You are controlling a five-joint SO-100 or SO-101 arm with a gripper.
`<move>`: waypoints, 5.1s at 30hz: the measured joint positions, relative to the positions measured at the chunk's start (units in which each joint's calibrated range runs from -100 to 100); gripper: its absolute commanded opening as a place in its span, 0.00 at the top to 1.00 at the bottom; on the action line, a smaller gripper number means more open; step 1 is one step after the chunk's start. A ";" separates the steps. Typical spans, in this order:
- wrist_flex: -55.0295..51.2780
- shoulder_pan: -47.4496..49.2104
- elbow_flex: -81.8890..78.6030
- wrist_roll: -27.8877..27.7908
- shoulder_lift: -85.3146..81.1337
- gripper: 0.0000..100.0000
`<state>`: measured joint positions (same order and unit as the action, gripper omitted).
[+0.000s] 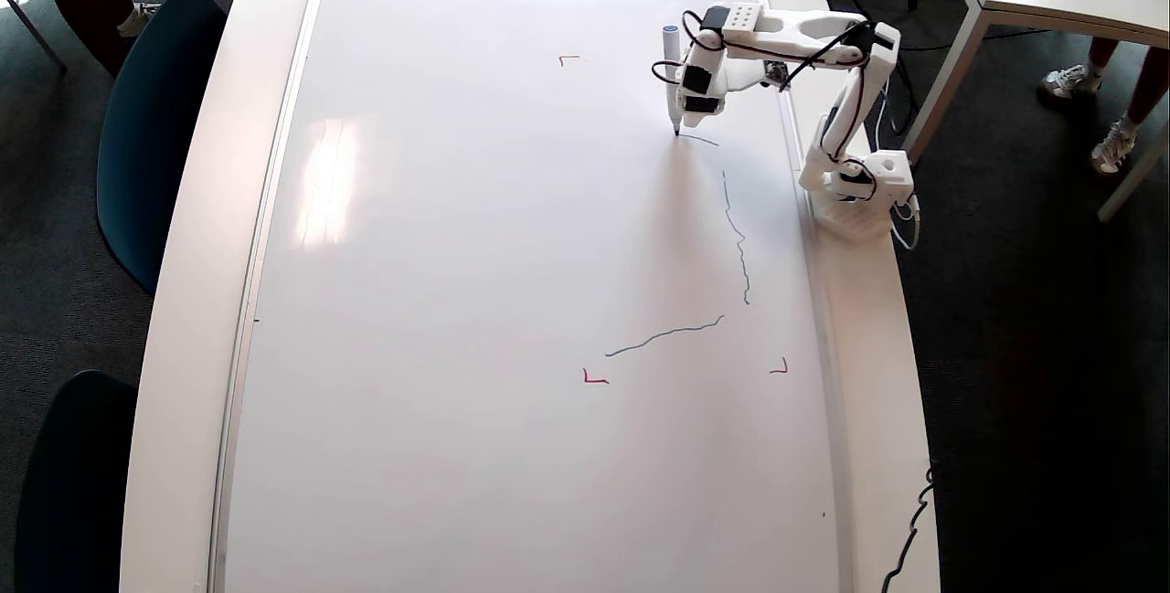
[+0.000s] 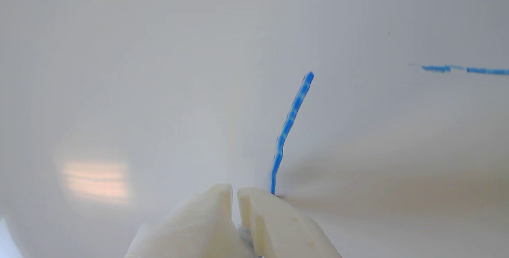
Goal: Draw on a whiteboard a robot head using a pen attached to the gripper
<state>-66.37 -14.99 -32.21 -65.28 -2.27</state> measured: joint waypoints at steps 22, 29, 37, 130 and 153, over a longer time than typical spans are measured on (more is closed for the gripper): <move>0.26 8.25 32.03 6.33 24.77 0.99; 0.26 13.26 32.03 10.03 24.77 0.99; 0.26 20.70 32.03 14.09 24.77 0.99; -7.45 44.86 34.03 28.87 22.41 0.99; -3.68 41.33 36.48 27.49 25.53 0.99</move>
<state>-70.05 26.34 4.26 -37.78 23.25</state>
